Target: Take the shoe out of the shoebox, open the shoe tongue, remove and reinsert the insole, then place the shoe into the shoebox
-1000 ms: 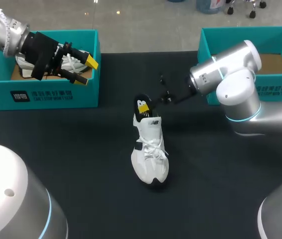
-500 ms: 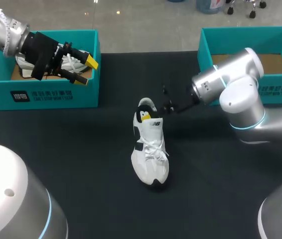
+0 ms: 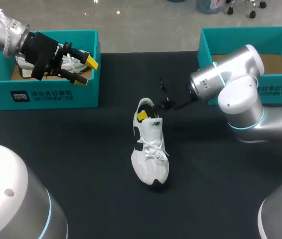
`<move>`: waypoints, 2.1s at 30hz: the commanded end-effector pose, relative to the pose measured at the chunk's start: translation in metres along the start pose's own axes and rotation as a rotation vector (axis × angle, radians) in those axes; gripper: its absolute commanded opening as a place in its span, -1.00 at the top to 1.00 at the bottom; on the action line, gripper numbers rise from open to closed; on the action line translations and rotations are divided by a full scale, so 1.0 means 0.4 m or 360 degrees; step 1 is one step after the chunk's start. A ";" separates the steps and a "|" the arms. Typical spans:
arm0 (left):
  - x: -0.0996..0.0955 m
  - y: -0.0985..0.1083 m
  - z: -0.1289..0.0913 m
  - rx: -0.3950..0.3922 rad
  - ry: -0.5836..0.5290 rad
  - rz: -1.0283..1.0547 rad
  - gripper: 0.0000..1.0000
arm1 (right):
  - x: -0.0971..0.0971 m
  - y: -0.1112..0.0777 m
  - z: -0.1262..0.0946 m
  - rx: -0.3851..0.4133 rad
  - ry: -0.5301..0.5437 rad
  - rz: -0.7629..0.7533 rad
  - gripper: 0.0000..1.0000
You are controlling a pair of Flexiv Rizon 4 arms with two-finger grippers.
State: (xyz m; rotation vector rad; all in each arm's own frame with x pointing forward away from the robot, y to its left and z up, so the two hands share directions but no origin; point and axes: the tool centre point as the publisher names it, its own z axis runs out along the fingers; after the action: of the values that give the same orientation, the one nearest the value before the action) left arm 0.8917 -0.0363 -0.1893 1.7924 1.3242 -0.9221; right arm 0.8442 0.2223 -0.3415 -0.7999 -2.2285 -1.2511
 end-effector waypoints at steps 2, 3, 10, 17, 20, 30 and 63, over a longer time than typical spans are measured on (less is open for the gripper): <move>-0.002 -0.002 -0.001 0.0000 0.0007 0.0000 -1.00 | 0.002 0.017 -0.006 0.0016 -0.0004 -0.0013 0.04; -0.002 -0.002 -0.001 0.0000 0.0007 0.0000 -1.00 | 0.001 0.018 -0.004 0.0016 -0.0003 -0.0014 0.30; -0.002 -0.002 -0.001 0.0000 0.0007 0.0000 -1.00 | -0.003 0.010 0.015 0.0033 0.0027 0.0007 1.00; -0.002 -0.002 -0.001 0.0000 0.0007 0.0000 -1.00 | -0.003 -0.013 0.020 0.0051 0.0030 0.0042 1.00; -0.002 -0.002 -0.001 0.0000 0.0007 0.0000 -1.00 | 0.000 -0.025 0.025 0.0066 0.0036 0.0062 1.00; -0.002 -0.002 -0.001 0.0000 0.0007 0.0000 -1.00 | -0.001 -0.023 0.015 0.0059 0.0006 0.0067 0.94; -0.002 -0.002 -0.001 0.0000 0.0007 0.0000 -1.00 | 0.056 0.122 -0.065 0.0014 -0.0206 -0.0101 -1.00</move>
State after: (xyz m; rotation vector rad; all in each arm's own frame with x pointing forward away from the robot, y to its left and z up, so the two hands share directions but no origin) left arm 0.8917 -0.0363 -0.1894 1.7924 1.3242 -0.9220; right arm 0.8695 0.2287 -0.2934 -0.8002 -2.3554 -1.2540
